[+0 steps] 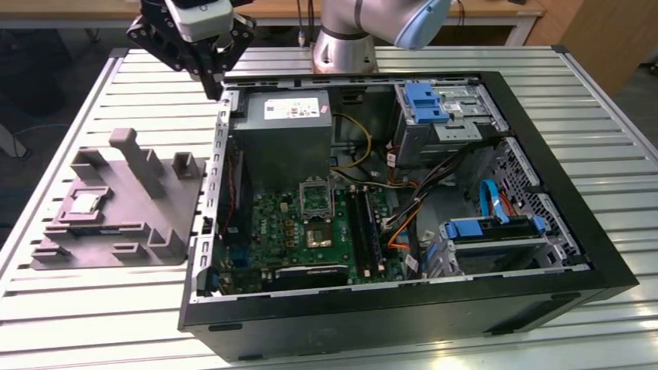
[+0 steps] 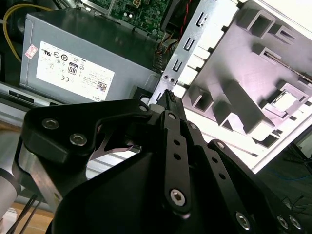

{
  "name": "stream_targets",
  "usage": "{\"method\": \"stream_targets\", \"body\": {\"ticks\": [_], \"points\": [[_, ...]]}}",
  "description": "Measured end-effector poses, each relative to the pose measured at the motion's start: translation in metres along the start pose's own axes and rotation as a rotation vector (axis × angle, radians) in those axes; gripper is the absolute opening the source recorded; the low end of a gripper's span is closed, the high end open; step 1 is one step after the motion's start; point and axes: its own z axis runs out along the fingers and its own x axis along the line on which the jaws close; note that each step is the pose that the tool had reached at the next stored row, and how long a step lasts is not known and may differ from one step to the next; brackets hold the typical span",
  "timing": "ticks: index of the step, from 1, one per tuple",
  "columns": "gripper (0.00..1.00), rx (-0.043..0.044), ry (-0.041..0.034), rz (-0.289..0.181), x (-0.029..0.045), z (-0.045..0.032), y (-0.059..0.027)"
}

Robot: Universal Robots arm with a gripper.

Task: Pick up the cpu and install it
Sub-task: 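Reach for the cpu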

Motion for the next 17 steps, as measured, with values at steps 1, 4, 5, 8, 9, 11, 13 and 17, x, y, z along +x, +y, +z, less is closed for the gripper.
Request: {"method": "stream_targets", "body": {"ticks": [1,4,5,8,9,11,13,17], "points": [[0.11,0.0000,-0.0001,0.000,0.0003,0.0000,0.0000],[0.11,0.0001,0.0000,0.000,0.0014,0.0000,-0.0001],[0.11,0.0000,0.0000,0.000,0.0018,0.0000,-0.0001],[0.11,0.0000,-0.0001,0.000,0.0030,0.0000,-0.0002],[0.11,0.0000,-0.0001,0.000,0.0032,0.0000,-0.0002],[0.11,0.0000,0.0000,0.000,0.0035,0.0000,-0.0003],[0.11,0.0000,0.0000,0.000,0.0039,0.0000,-0.0003],[0.11,0.0000,0.0000,0.000,0.0049,0.0000,-0.0004]]}}
